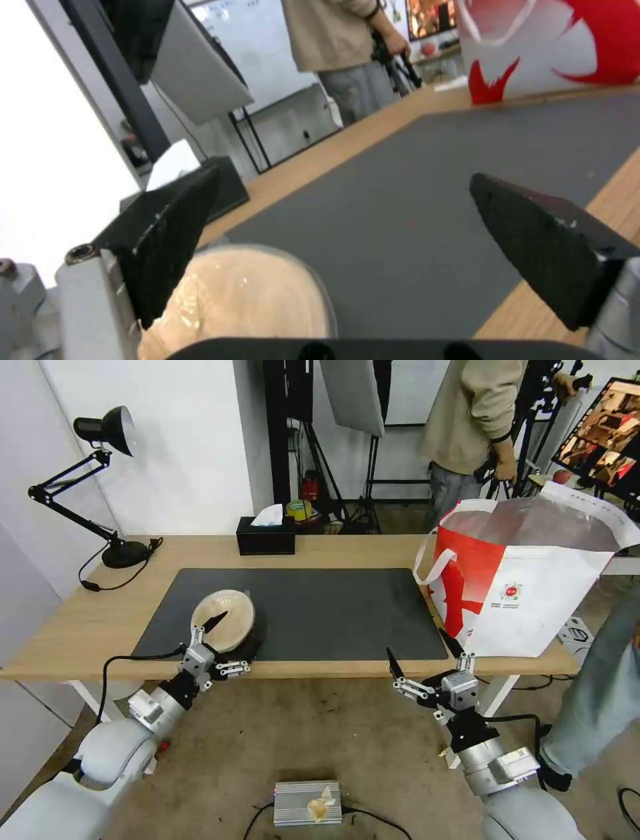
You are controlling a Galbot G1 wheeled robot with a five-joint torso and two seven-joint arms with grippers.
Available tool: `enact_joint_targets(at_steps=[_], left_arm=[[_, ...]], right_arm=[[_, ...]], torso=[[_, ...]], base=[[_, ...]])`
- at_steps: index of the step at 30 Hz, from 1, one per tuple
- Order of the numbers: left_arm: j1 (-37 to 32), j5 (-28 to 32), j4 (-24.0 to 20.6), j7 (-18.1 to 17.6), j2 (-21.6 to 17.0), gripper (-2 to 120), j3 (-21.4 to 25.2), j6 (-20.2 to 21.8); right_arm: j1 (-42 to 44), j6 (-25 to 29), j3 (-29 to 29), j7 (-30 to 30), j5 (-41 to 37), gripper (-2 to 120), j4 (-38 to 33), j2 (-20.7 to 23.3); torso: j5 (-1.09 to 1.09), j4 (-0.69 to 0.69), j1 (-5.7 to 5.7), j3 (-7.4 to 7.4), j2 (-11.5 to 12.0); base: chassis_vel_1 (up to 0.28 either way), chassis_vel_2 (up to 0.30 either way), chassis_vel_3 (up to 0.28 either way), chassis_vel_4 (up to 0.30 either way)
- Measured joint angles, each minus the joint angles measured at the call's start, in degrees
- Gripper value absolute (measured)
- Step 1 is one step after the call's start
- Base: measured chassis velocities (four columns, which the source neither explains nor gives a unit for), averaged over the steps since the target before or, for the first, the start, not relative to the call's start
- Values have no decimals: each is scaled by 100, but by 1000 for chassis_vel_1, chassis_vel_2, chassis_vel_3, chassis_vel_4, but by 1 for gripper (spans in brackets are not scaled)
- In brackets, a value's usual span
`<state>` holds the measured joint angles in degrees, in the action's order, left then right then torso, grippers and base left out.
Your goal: Pick up the trash from the table and place it into the takeout bag.
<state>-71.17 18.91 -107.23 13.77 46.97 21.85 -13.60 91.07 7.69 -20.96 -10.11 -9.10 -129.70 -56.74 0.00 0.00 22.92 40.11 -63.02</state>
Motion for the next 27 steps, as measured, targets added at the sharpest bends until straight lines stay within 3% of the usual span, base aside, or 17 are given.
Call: enact_joint_targets(at_steps=[8,23,27], left_arm=[[368,-151,169,22,-235,100,-165,473],[454,-6,183,72,-601,100,-86,1179],[408,12,147,237,-678,100,4,1412]], right_arm=[[0,0,0,0,0,100,0,0],[0,0,0,0,0,100,0,0],[0,0,0,0,0,100,0,0]], torso=[[0,-1,0,0,0],[0,0,0,0,0],[0,0,0,0,0]], base=[[0,0,0,0],[0,0,0,0],[0,0,0,0]])
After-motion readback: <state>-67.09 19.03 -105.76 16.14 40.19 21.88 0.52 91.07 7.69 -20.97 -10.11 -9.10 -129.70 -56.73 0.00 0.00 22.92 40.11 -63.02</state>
